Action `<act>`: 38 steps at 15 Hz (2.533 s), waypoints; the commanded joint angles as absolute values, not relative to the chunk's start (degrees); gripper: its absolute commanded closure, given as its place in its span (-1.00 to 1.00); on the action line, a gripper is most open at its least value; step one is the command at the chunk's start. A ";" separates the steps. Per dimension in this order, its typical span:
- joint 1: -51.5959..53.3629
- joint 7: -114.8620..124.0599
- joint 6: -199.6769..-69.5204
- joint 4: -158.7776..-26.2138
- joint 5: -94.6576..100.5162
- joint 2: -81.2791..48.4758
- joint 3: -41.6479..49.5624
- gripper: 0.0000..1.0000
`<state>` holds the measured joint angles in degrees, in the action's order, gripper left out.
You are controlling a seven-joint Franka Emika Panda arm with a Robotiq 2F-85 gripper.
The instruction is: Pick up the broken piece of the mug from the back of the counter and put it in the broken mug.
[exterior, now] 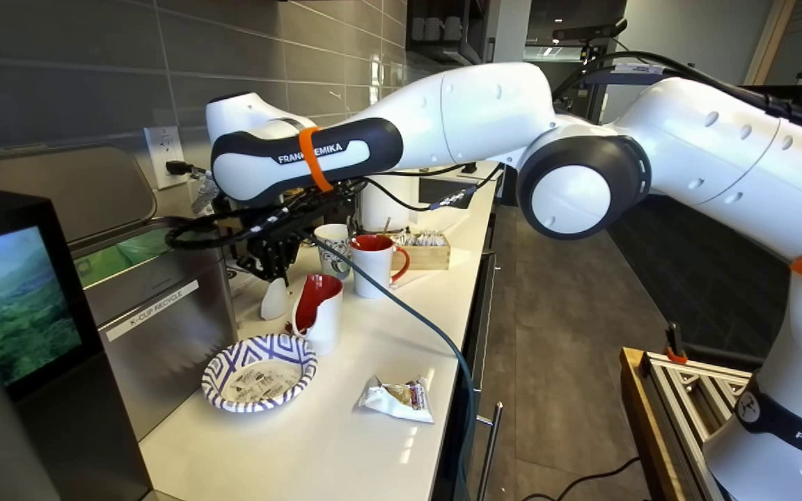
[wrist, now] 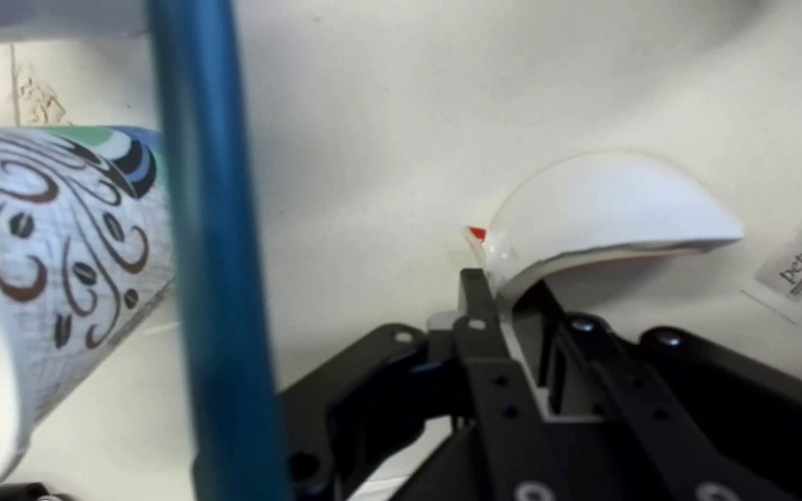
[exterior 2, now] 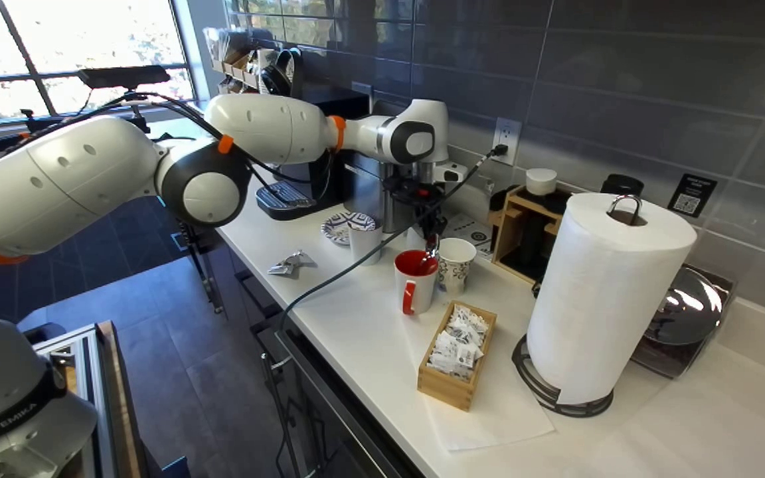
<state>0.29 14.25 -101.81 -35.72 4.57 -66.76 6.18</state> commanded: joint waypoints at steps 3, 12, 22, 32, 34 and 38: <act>0.37 17.49 -97.98 -33.81 3.97 -66.82 6.44 -0.27; 2.11 39.22 -91.90 -33.10 4.23 -64.83 9.74 -1.00; 0.08 46.40 -89.00 -32.25 -3.65 -65.04 5.21 -1.00; 0.50 51.37 -95.48 -33.11 -2.20 -65.61 7.47 -1.00; 0.83 51.57 -93.07 -33.51 -1.76 -65.38 7.85 -1.00; 0.83 51.20 -88.97 -33.97 -1.68 -65.50 7.78 -1.00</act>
<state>0.72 51.22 -91.58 -33.41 -1.87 -65.62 7.67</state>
